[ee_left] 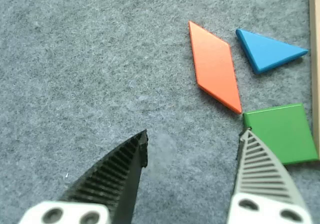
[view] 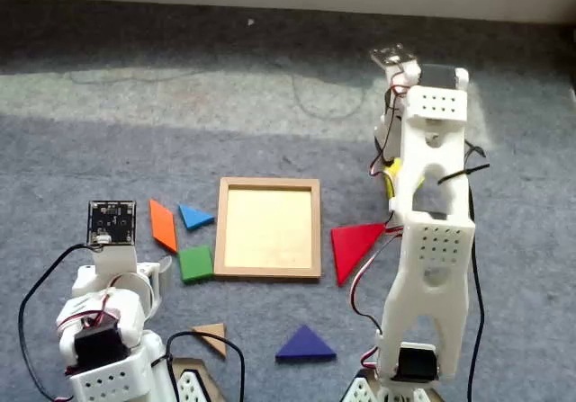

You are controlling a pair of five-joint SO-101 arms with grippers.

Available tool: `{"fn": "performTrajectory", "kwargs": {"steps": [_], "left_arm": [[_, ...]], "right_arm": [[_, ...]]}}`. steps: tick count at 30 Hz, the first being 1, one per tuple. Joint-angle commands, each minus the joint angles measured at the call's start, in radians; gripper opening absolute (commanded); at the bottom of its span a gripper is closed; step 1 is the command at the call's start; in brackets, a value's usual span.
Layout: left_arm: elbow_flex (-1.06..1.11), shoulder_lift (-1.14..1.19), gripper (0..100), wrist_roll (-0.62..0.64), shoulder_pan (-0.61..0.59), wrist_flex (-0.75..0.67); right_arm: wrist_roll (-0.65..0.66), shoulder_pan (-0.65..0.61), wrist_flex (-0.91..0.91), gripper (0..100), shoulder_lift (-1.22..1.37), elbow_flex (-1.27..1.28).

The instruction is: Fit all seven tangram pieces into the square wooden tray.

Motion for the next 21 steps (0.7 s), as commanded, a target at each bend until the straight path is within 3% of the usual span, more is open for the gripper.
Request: {"fn": "performTrajectory", "kwargs": {"steps": [1, 7, 15, 21], "left_arm": [[-0.005, -0.002, 29, -0.009, -0.012, 0.000], [-0.005, -0.002, 29, -0.009, -0.012, 0.000], [-0.005, -0.002, 29, -0.009, -0.012, 0.000], [-0.005, -0.002, 29, -0.009, -0.012, 0.000]], "right_arm": [[-0.008, -0.048, 0.013, 17.0, -0.231, 0.200], [-0.015, -0.047, -0.007, 17.6, -0.308, 0.328], [-0.110, -0.025, -0.094, 36.5, -0.306, 0.384], [-0.132, -0.025, -0.202, 37.2, -0.308, 0.476]]}}
